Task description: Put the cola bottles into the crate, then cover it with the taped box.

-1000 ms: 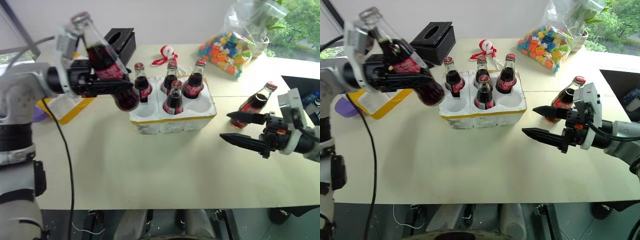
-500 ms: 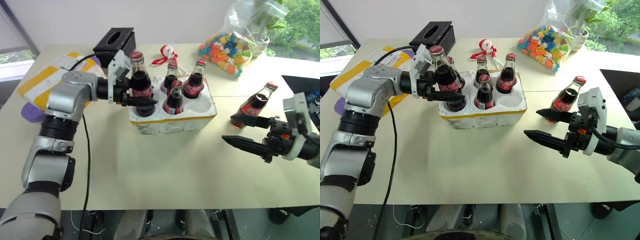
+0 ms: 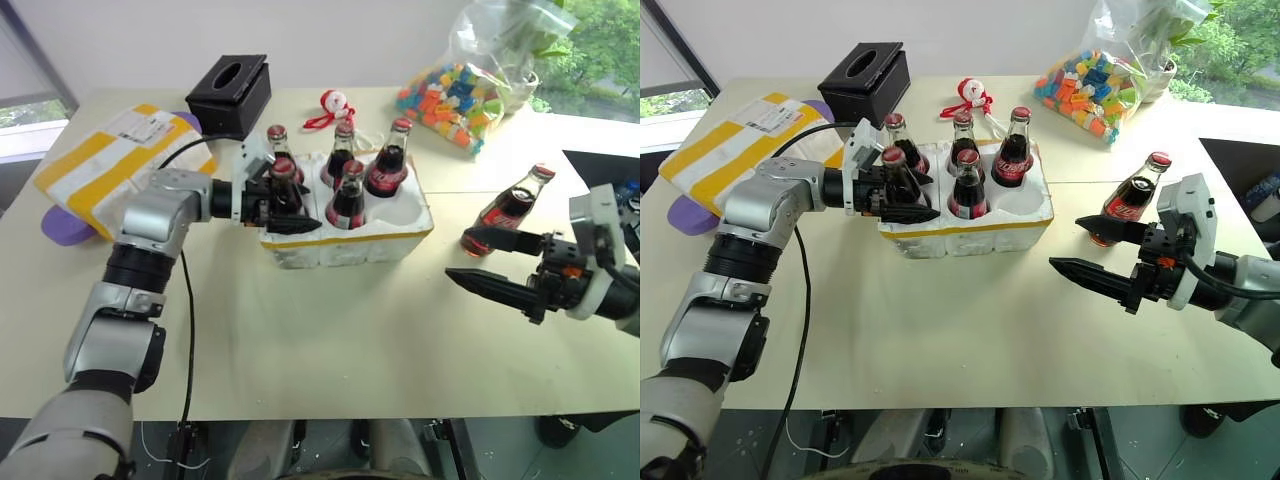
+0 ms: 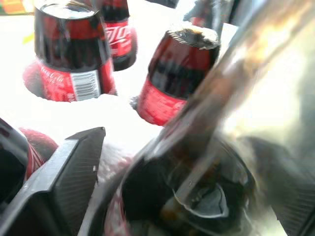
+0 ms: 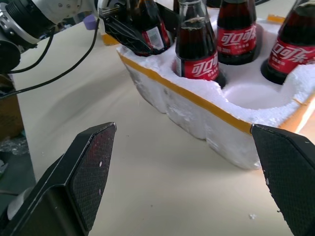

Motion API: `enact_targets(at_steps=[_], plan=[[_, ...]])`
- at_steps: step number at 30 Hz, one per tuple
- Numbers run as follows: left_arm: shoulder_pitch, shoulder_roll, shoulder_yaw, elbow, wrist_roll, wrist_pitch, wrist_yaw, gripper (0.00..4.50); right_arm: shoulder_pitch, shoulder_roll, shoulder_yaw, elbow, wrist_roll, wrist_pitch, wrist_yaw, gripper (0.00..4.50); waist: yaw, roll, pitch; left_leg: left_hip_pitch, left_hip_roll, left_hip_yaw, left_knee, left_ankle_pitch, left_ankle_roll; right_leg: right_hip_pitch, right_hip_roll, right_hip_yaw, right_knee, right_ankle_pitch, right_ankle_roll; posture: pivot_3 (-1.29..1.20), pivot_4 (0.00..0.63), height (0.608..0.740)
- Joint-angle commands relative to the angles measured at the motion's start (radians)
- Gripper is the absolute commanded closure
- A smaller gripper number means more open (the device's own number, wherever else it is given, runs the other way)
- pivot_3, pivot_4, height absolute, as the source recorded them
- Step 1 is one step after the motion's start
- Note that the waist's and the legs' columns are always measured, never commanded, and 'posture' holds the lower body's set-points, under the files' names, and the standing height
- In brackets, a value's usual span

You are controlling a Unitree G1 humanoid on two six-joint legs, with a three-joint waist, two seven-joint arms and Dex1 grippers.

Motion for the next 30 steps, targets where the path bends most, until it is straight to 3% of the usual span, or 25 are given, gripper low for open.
enact_targets(at_steps=[1, 8, 16, 18, 23, 30], plan=[[-0.001, 0.008, 0.032, -0.014, 0.002, -0.007, 0.004, 0.06, -0.013, -0.013, -0.043, -0.004, 0.004, -0.014, 0.003, 0.0, 0.0, 0.0, 0.0, 0.0, 0.0, 0.0, 0.0, 0.0, 0.0, 0.0, 0.0, 0.0, 0.0, 0.0, 0.0, 0.0, 0.15, 0.732], [0.025, 0.124, 0.109, -0.154, -0.077, 0.083, -0.048, 0.06, 0.008, -0.007, -0.055, -0.001, -0.022, -0.021, 0.005, 0.0, -0.002, 0.0, 0.0, 0.0, 0.0, 0.0, 0.0, 0.0, 0.0, 0.0, 0.0, 0.0, 0.0, 0.0, 0.0, 0.0, 0.15, 0.732], [0.192, 0.449, 0.318, -0.462, -0.361, 0.375, -0.224, 0.06, 0.115, 0.066, -0.104, -0.055, -0.078, -0.025, -0.093, 0.0, -0.003, 0.001, 0.0, 0.001, 0.0, 0.0, -0.001, 0.0, 0.0, 0.0, 0.0, 0.0, 0.0, 0.0, 0.0, 0.0, 0.15, 0.732], [0.257, 0.488, 0.356, -0.53, -0.401, 0.404, -0.216, 0.06, 0.148, 0.097, -0.116, -0.077, -0.098, -0.029, -0.134, 0.0, 0.0, 0.001, 0.0, 0.002, 0.0, 0.0, -0.001, 0.0, 0.0, 0.001, 0.0, 0.0, 0.0, 0.0, 0.0, 0.0, 0.15, 0.732], [0.413, 0.474, 0.433, -0.662, -0.448, 0.425, -0.093, 0.06, 0.199, 0.215, -0.118, -0.087, -0.19, -0.056, -0.306, 0.0, 0.002, 0.001, -0.001, 0.01, 0.0, 0.0, -0.001, -0.002, 0.002, 0.011, 0.0, 0.0, -0.002, -0.002, -0.003, 0.0, 0.15, 0.732], [0.475, 0.445, 0.442, -0.741, -0.483, 0.4, 0.004, 0.06, 0.089, 0.3, -0.05, 0.022, -0.274, -0.085, -0.433, 0.0, -0.002, 0.002, -0.001, 0.013, 0.001, 0.0, -0.002, -0.002, 0.002, 0.013, 0.001, 0.001, -0.004, -0.002, -0.004, 0.0, 0.15, 0.732]])
